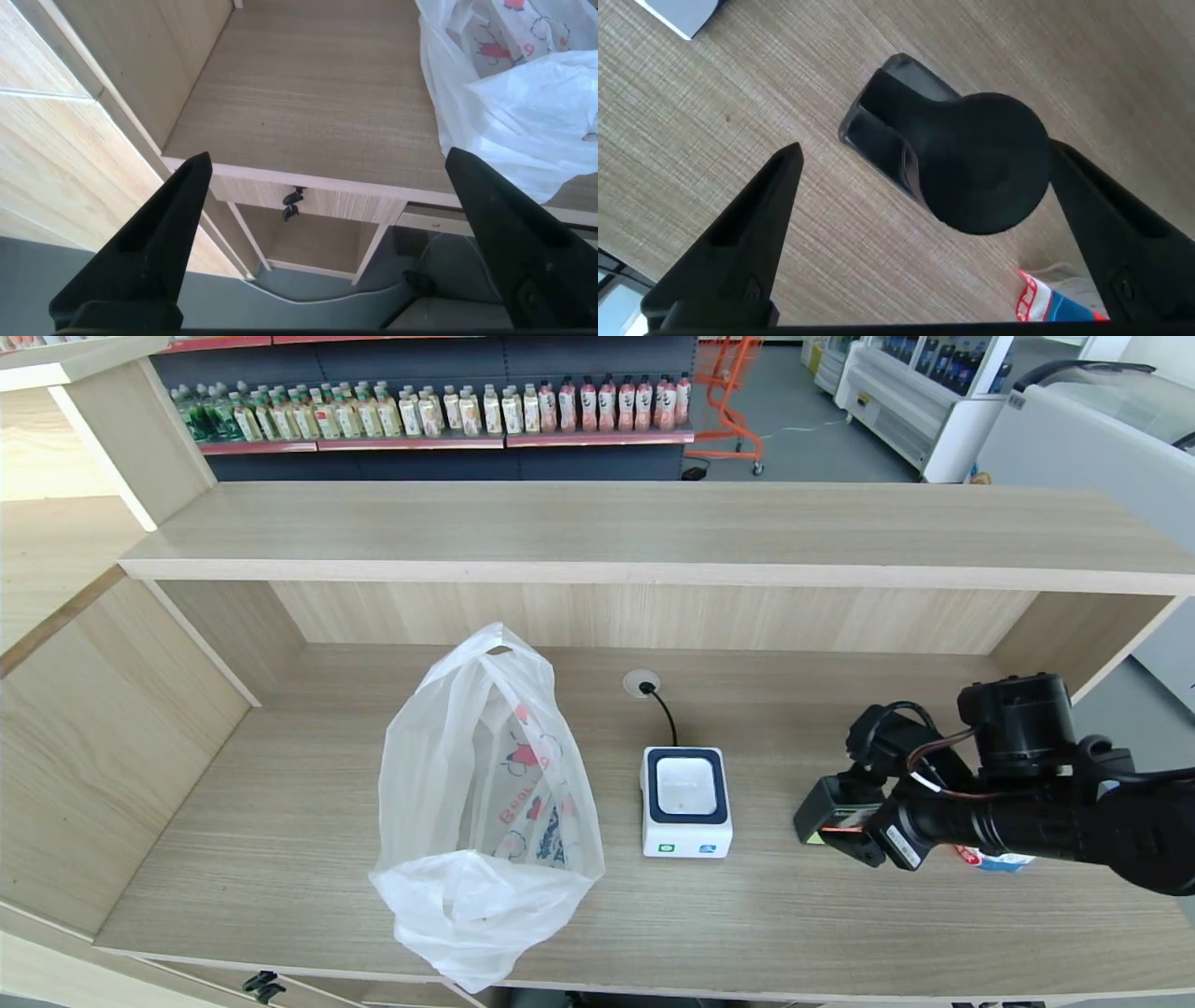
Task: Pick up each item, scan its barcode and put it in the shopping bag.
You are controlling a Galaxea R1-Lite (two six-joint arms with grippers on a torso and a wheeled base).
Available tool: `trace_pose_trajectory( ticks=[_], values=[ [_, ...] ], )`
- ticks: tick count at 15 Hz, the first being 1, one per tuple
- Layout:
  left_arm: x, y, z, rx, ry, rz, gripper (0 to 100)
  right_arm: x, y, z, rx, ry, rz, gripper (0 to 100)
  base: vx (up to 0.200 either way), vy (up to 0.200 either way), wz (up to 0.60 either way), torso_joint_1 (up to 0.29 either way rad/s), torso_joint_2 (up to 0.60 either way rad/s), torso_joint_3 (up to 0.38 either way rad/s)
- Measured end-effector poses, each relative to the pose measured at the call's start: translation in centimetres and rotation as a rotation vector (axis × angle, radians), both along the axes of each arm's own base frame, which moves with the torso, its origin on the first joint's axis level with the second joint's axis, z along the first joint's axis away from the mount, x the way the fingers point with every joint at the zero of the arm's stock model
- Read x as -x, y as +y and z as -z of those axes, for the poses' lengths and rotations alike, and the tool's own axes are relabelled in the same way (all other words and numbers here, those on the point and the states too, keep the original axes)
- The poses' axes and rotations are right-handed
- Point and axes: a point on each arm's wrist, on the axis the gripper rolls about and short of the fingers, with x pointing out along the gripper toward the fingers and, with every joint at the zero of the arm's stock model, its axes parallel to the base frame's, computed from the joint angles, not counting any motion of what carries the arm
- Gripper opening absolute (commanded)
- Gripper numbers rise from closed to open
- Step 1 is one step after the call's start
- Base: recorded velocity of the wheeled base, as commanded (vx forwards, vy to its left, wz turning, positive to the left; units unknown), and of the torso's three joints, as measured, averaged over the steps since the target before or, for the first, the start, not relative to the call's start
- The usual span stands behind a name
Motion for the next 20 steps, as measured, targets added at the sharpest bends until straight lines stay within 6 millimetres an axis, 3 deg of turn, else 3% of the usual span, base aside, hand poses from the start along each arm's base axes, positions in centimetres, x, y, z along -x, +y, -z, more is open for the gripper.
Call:
trace_pose_trajectory(
  ticks=[3, 4, 13, 18, 20],
  values=[
    [0.0, 0.0, 0.0, 0.000, 0.000, 0.001, 100, -0.5, 0.4, 0.8, -0.005, 0.013, -0.030, 100, 0.000, 0.000, 0.00, 0.000, 0.00, 0.000],
    [0.0, 0.0, 0.0, 0.000, 0.000, 0.000, 100, -0.6, 0.5, 0.9, -0.012, 0.016, -0.045, 0, 0.000, 0.000, 0.00, 0.000, 0.00, 0.000],
    [0.0, 0.0, 0.0, 0.000, 0.000, 0.000, 100, 0.4, 0.4, 1.2, -0.011, 0.035, -0.069, 0, 0.000, 0.000, 0.00, 0.000, 0.00, 0.000],
    [0.0, 0.0, 0.0, 0.000, 0.000, 0.000, 100, 2.9, -0.3, -4.1, -0.089, -0.224, -0.048, 0, 0.000, 0.000, 0.00, 0.000, 0.00, 0.000],
    [0.0, 0.0, 0.0, 0.000, 0.000, 0.000, 100, 5.4, -0.8, -6.5, 0.023, -0.428, -0.142, 0, 0.000, 0.000, 0.00, 0.000, 0.00, 0.000]
  ],
)
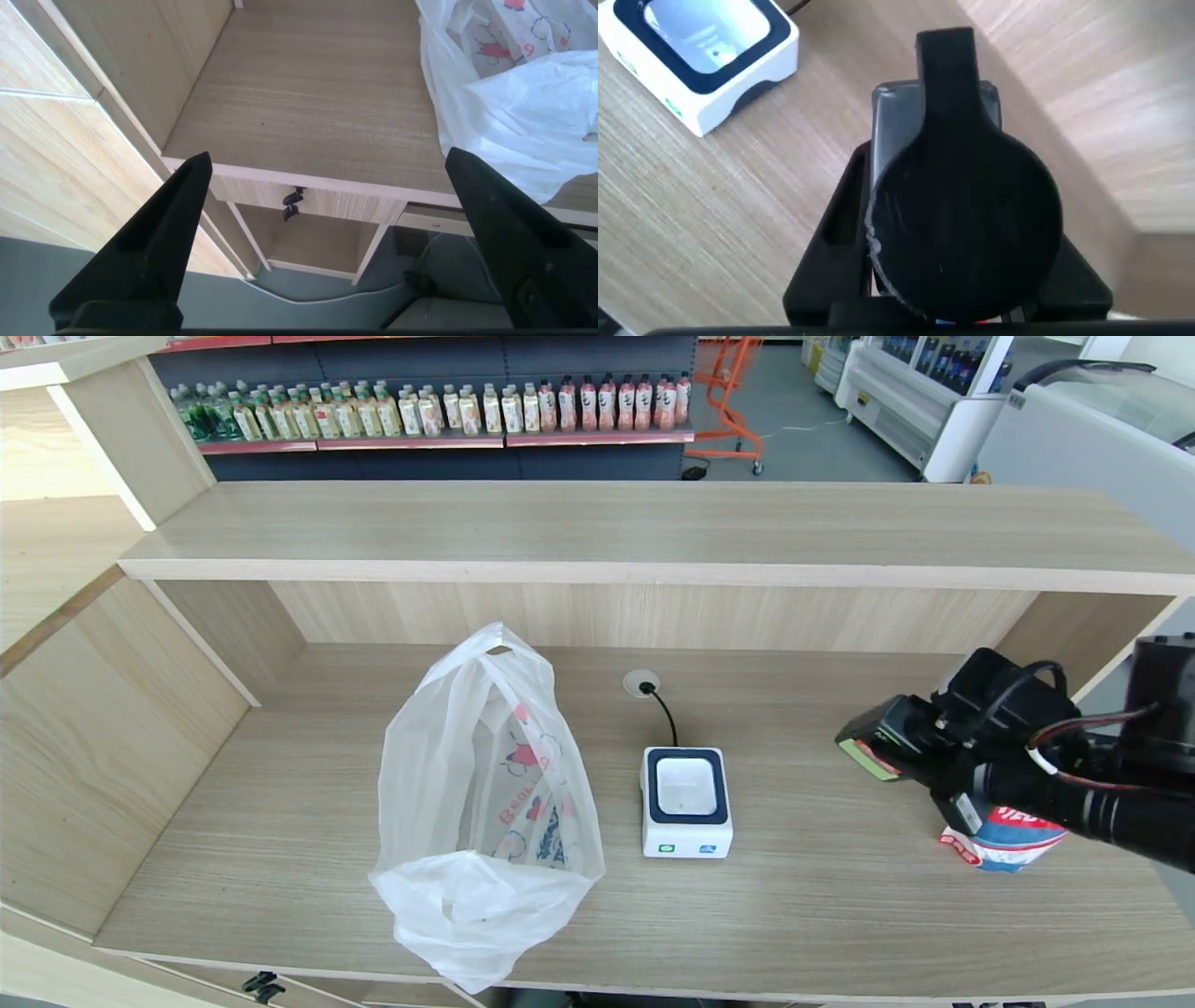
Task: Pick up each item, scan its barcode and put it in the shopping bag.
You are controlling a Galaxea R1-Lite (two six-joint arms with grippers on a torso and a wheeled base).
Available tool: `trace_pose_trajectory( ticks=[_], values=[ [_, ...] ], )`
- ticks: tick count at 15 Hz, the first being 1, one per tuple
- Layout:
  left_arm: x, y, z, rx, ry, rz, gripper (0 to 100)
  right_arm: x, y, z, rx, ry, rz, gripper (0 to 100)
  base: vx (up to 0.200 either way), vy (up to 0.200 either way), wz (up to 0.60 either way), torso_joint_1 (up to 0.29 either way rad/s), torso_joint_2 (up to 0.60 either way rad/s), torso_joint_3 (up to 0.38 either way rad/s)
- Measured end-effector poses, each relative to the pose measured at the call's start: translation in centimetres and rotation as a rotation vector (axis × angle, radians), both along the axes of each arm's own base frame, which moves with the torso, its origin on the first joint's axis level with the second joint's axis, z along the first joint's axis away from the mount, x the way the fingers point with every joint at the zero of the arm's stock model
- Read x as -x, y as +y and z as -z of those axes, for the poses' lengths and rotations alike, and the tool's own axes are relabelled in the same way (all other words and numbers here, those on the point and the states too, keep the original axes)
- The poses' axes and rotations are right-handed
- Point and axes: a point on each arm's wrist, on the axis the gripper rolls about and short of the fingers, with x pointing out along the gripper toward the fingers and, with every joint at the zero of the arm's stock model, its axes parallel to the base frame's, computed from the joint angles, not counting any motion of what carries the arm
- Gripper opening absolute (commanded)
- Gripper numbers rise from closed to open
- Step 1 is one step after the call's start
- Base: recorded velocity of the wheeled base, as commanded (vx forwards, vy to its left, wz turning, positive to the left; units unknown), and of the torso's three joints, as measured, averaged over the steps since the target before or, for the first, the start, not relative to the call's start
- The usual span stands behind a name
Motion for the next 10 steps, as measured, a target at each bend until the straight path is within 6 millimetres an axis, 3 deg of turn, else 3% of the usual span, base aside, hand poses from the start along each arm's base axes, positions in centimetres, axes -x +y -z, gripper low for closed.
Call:
trace_pose_trajectory(
  ticks=[3, 5, 7, 10],
  values=[
    [0.0, 0.0, 0.0, 0.000, 0.000, 0.000, 100, 2.8, -0.2, -1.4, 0.330, -0.312, -0.321, 0, 0.000, 0.000, 0.00, 0.000, 0.00, 0.000],
    [0.0, 0.0, 0.0, 0.000, 0.000, 0.000, 100, 3.5, -0.2, -1.7, 0.537, -0.504, -0.487, 0, 0.000, 0.000, 0.00, 0.000, 0.00, 0.000],
    [0.0, 0.0, 0.0, 0.000, 0.000, 0.000, 100, 3.5, 0.4, -1.3, 0.787, -0.740, -0.664, 0, 0.000, 0.000, 0.00, 0.000, 0.00, 0.000],
    [0.0, 0.0, 0.0, 0.000, 0.000, 0.000, 100, 3.5, 2.5, 0.7, 0.990, -1.045, -0.945, 0, 0.000, 0.000, 0.00, 0.000, 0.00, 0.000]
  ],
)
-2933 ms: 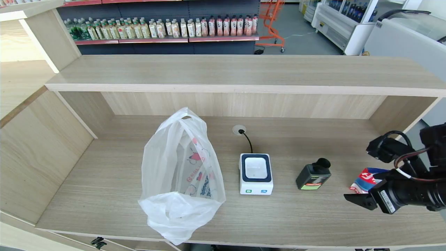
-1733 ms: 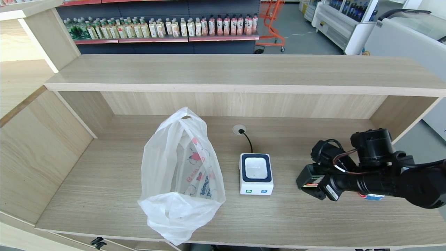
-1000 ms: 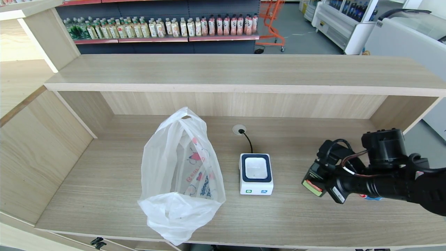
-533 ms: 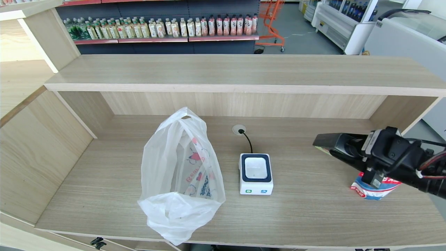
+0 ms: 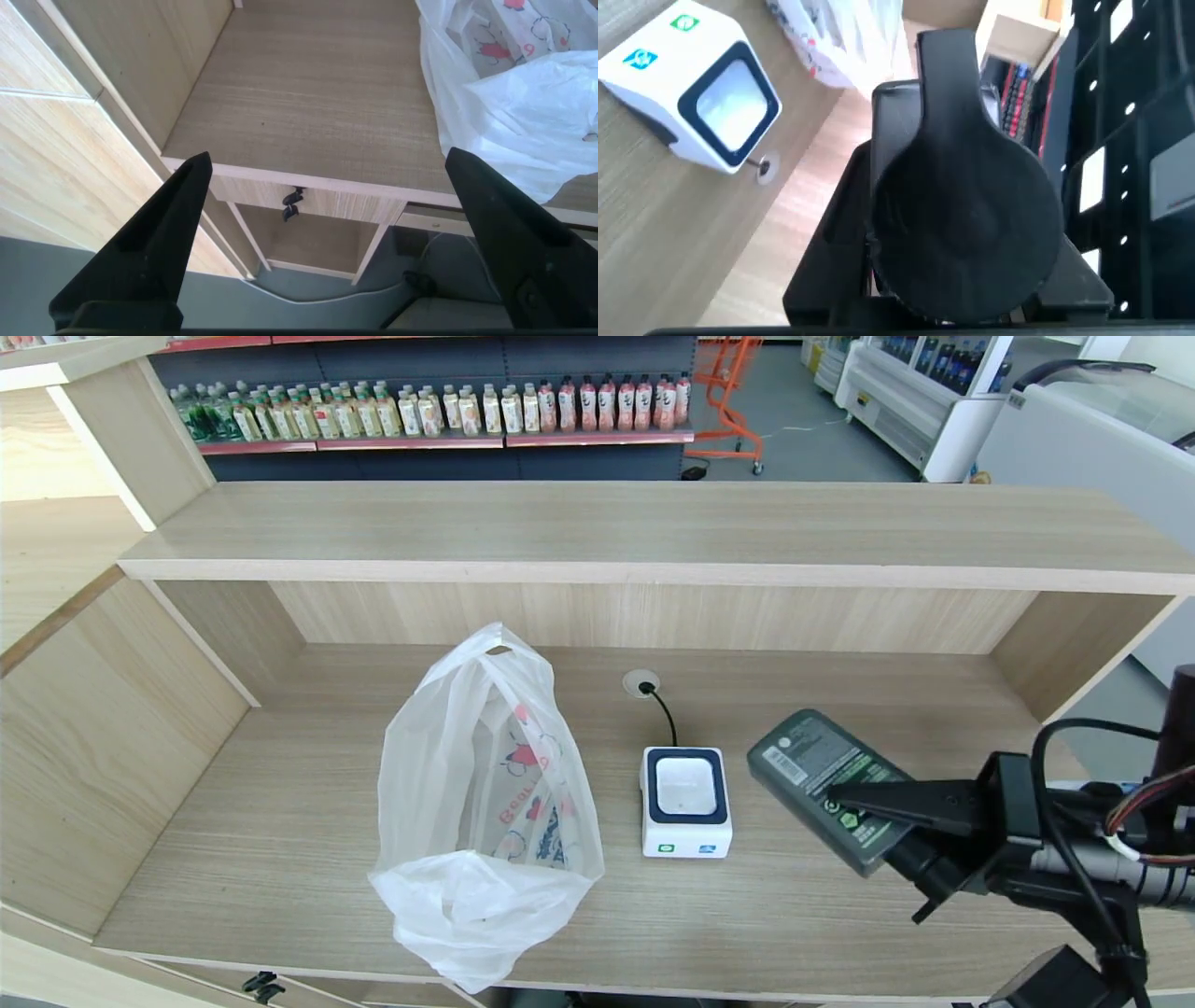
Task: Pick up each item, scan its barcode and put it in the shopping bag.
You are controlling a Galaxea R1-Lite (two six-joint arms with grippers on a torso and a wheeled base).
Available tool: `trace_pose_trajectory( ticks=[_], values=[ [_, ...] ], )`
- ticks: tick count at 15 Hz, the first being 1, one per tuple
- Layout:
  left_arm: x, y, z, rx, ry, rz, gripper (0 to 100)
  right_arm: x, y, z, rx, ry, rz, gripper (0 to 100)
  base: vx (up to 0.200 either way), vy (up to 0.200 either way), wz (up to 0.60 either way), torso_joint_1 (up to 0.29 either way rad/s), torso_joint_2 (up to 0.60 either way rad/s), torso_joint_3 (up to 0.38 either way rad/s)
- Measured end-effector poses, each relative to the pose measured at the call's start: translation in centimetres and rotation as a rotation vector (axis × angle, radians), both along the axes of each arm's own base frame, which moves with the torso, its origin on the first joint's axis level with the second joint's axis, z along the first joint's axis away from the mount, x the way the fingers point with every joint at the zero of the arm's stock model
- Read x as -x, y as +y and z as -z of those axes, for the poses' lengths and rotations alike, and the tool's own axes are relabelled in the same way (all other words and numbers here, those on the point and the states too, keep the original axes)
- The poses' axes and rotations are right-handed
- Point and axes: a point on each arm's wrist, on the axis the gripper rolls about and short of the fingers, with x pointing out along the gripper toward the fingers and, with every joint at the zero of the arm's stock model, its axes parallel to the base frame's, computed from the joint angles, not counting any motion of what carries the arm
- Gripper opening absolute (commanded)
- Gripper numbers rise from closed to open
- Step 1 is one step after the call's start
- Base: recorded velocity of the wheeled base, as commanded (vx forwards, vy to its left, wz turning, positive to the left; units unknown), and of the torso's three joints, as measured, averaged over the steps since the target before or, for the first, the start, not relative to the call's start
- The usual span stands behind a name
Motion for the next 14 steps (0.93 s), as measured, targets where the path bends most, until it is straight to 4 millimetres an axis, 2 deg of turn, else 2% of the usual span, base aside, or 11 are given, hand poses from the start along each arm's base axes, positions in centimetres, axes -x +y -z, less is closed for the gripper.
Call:
trace_pose_trajectory(
  ticks=[2, 6, 11, 14],
  values=[
    [0.0, 0.0, 0.0, 0.000, 0.000, 0.000, 100, 0.5, 2.2, 1.7, 0.070, -0.058, -0.199, 0, 0.000, 0.000, 0.00, 0.000, 0.00, 0.000],
    [0.0, 0.0, 0.0, 0.000, 0.000, 0.001, 100, 0.9, 5.8, 4.5, 0.105, -0.089, -0.472, 0, 0.000, 0.000, 0.00, 0.000, 0.00, 0.000],
    [0.0, 0.0, 0.0, 0.000, 0.000, 0.000, 100, 0.0, 7.0, 5.6, 0.102, -0.062, -0.536, 0, 0.000, 0.000, 0.00, 0.000, 0.00, 0.000],
    [0.0, 0.0, 0.0, 0.000, 0.000, 0.000, 100, -0.8, 7.6, 5.0, 0.093, -0.092, -0.535, 0, 0.000, 0.000, 0.00, 0.000, 0.00, 0.000]
  ],
)
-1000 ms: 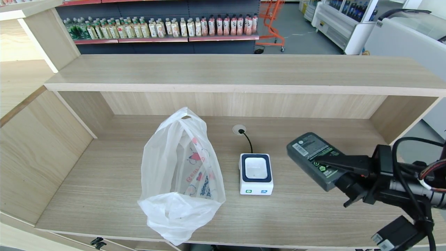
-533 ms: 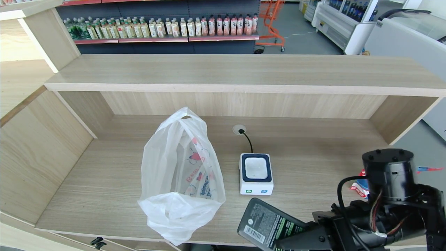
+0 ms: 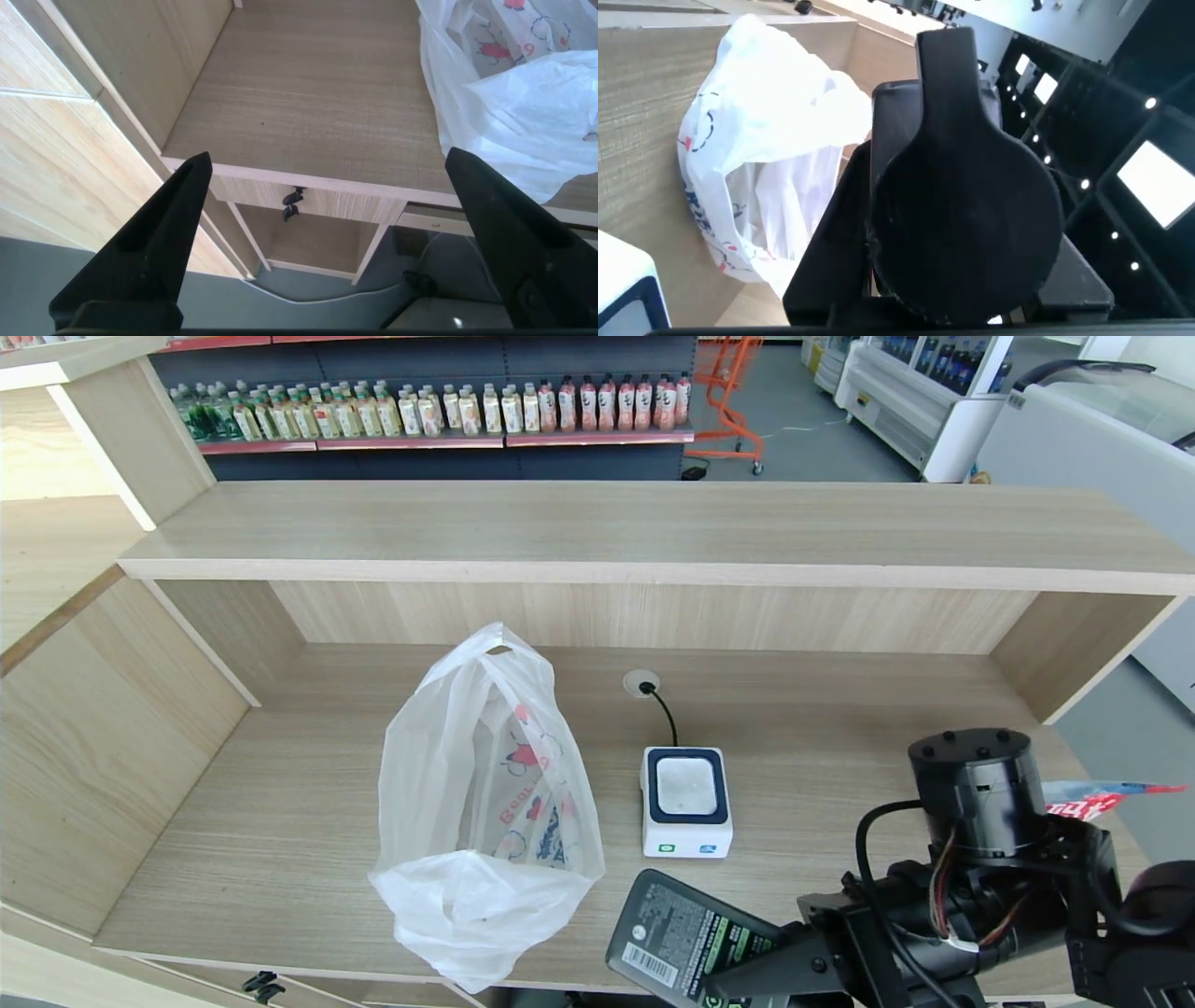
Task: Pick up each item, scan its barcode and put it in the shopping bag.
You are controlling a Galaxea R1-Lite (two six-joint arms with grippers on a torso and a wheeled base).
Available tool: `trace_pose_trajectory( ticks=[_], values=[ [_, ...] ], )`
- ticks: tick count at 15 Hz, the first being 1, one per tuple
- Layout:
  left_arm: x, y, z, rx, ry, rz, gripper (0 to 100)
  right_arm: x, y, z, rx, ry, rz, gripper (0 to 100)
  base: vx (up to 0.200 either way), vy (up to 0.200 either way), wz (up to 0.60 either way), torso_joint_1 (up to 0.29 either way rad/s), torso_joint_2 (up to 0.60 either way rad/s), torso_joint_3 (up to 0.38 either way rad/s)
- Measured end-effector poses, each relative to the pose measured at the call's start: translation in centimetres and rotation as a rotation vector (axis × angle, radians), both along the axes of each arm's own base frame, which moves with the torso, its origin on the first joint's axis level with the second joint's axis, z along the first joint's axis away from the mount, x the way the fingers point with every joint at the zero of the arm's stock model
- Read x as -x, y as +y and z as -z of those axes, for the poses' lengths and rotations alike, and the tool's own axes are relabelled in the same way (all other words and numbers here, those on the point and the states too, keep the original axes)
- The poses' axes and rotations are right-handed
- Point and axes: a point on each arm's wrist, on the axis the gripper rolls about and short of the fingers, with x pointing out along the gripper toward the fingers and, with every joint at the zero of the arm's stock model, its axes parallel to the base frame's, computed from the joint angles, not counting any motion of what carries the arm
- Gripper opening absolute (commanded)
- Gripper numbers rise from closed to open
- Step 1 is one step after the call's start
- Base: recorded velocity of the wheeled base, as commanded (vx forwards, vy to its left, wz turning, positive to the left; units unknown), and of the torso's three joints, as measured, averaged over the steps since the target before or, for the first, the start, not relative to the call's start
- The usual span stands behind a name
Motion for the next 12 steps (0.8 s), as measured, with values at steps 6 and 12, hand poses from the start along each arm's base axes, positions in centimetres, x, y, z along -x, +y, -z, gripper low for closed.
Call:
trace_pose_trajectory(
  ticks=[6, 12],
  values=[
    [0.00, 0.00, 0.00, 0.000, 0.000, 0.000, 100, -0.91, 0.58, -1.18, -0.045, -0.066, 0.000, 0, 0.000, 0.000, 0.00, 0.000, 0.00, 0.000],
    [0.00, 0.00, 0.00, 0.000, 0.000, 0.000, 100, -0.99, 0.56, -1.20, -0.046, -0.066, 0.001, 0, 0.000, 0.000, 0.00, 0.000, 0.00, 0.000]
  ],
)
